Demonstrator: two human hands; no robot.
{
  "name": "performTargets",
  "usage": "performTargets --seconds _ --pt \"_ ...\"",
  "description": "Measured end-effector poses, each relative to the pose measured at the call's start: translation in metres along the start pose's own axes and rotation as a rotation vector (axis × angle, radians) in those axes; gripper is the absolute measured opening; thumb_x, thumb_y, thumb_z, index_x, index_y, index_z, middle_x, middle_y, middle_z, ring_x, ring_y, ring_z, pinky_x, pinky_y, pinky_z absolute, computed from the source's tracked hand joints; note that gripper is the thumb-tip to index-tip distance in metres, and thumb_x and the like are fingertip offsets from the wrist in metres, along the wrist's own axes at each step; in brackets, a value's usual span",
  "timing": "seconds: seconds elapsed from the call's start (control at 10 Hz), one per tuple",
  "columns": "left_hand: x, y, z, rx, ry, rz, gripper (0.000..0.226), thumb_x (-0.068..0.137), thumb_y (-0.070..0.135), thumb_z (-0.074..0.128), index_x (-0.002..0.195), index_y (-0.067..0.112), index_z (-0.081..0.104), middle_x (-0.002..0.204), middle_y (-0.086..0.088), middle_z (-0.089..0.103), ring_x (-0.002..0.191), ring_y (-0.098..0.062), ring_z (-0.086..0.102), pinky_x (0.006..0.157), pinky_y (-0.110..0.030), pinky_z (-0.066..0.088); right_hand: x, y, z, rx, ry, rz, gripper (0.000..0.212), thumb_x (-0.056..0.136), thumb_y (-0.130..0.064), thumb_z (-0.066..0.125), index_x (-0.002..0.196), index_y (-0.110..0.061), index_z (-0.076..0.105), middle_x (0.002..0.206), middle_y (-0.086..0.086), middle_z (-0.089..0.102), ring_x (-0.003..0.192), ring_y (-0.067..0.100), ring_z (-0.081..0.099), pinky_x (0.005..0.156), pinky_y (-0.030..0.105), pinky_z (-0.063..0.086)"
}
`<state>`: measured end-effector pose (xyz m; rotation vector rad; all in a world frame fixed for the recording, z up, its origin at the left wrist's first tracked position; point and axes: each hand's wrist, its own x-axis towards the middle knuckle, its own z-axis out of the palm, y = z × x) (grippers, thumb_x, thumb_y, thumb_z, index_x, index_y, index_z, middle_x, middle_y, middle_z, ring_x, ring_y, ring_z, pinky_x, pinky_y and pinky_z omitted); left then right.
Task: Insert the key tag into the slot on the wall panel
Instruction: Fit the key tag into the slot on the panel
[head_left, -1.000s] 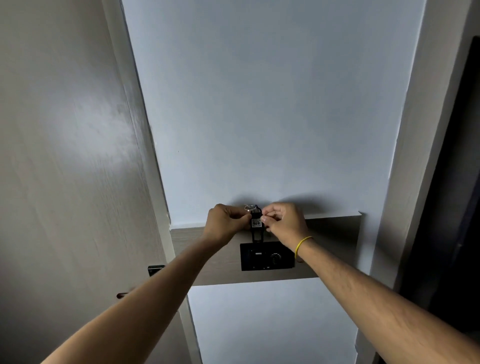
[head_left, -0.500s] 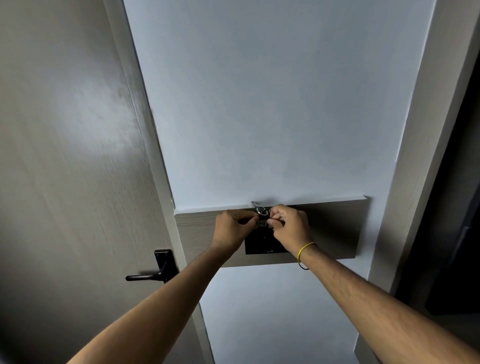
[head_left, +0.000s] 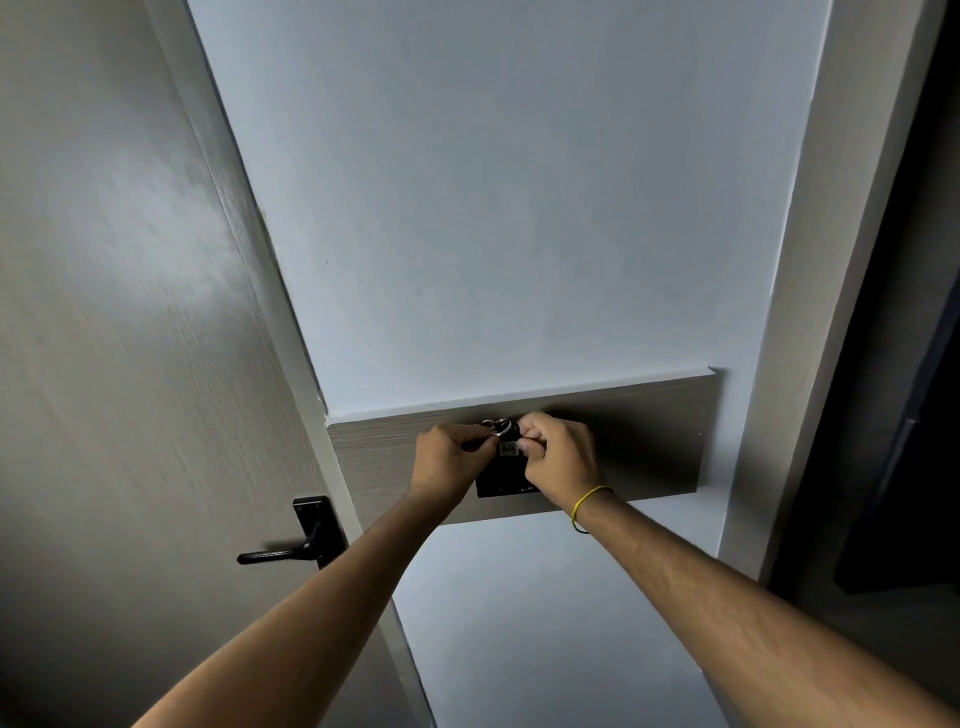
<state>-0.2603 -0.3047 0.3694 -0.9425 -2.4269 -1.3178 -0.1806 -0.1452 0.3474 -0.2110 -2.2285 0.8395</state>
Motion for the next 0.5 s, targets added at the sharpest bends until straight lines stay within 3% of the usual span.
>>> performTargets --seconds 0.1,0.2,0.3,0.4,0.5 --pt "-0.007 -0.004 0.001 0.059 0.045 0.017 0.015 0.085 0.022 0.075 0.074 0.011 0.077 0.057 -0.007 0.063 0.055 -0.002 0.045 0.055 -0.026 0.036 -0.005 -0.004 0.007 -0.081 0.051 -0.053 0.016 0.078 0.004 0.069 0.082 -0.01 0.064 0.082 0.005 0.068 0.072 0.027 0.064 0.062 0.035 0.054" --pt "-0.017 -0.008 0.007 0.047 0.072 -0.013 0.008 0.085 0.019 0.079 0.079 0.019 0.085 0.059 0.008 0.066 0.053 0.0 0.054 0.055 -0.011 0.036 -0.008 -0.005 0.015 -0.124 0.055 -0.057 0.018 0.076 0.006 0.068 0.08 -0.01 0.063 0.084 0.006 0.064 0.072 0.029 0.063 0.061 0.031 0.048" --pt "-0.026 -0.008 0.013 0.052 0.084 -0.048 0.009 0.086 0.019 0.08 0.088 0.022 0.088 0.07 0.005 0.079 0.058 -0.004 0.062 0.056 -0.009 0.038 -0.009 -0.007 0.015 -0.135 0.063 -0.025 0.017 0.078 0.007 0.067 0.081 -0.009 0.065 0.085 0.009 0.066 0.073 0.032 0.065 0.061 0.033 0.05" --pt "-0.028 -0.01 0.017 0.036 0.081 -0.043 0.009 0.087 0.019 0.078 0.085 0.022 0.086 0.071 0.005 0.08 0.06 -0.013 0.07 0.059 -0.024 0.053 -0.008 -0.007 0.013 -0.136 0.036 0.01 0.014 0.082 0.006 0.069 0.082 -0.008 0.066 0.086 0.01 0.067 0.075 0.033 0.067 0.062 0.03 0.046" --pt "-0.027 -0.015 0.005 0.118 0.091 0.031 0.012 0.088 0.022 0.072 0.086 0.022 0.083 0.073 0.002 0.08 0.062 -0.018 0.071 0.062 -0.036 0.058 -0.01 -0.006 0.001 -0.139 0.023 -0.043 0.006 0.087 -0.003 0.069 0.09 -0.008 0.071 0.093 0.01 0.069 0.084 0.034 0.068 0.072 0.039 0.056"
